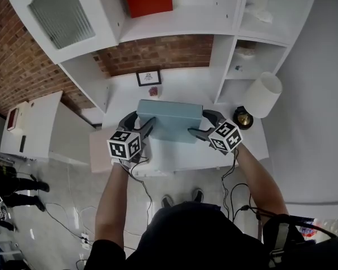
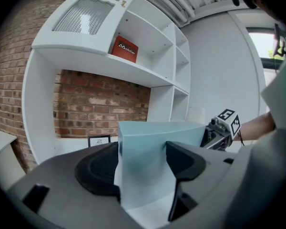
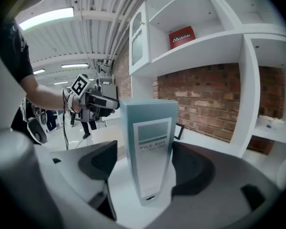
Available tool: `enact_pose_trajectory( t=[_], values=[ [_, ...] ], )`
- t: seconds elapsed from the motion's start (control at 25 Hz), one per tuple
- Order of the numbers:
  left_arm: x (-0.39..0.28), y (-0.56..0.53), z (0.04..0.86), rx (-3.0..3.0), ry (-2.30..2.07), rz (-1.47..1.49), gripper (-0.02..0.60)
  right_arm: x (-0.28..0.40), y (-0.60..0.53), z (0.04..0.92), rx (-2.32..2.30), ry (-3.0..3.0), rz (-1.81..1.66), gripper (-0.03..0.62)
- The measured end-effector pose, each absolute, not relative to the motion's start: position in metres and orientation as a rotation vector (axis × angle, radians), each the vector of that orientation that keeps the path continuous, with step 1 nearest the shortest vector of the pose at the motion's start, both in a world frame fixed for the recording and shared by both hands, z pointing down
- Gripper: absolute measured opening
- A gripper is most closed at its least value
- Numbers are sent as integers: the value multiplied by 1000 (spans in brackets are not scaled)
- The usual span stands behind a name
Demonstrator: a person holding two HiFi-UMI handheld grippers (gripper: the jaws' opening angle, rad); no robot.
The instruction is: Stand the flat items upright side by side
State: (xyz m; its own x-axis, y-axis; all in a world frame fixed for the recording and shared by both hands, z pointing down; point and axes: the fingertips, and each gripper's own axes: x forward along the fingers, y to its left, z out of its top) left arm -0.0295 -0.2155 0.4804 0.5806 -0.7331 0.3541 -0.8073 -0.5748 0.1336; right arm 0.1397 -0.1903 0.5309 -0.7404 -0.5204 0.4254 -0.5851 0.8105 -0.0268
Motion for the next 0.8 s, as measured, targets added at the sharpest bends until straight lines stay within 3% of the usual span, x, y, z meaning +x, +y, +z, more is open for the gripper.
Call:
enact_pose_trajectory(
  t=[0.08,0.24,0.56,0.64,0.8],
  values=[
    [-33,-209,483,2495,-1306,392,310,144,-193,531,816,-2593,195,297],
    [-38,-196,493,2415,-1360,381,310,147,-194,532,793,-2608,176,285],
    [-23,-192,502,2361,-1407,369,308,148,-194,531,732,-2651,121,292],
    [-18,-191,505,2355,-1415,385,308,150,-196,532,721,-2668,130,330],
    [-12,-187,510,2339,-1417,397,308,146,-199,537,667,-2669,131,345]
  ],
)
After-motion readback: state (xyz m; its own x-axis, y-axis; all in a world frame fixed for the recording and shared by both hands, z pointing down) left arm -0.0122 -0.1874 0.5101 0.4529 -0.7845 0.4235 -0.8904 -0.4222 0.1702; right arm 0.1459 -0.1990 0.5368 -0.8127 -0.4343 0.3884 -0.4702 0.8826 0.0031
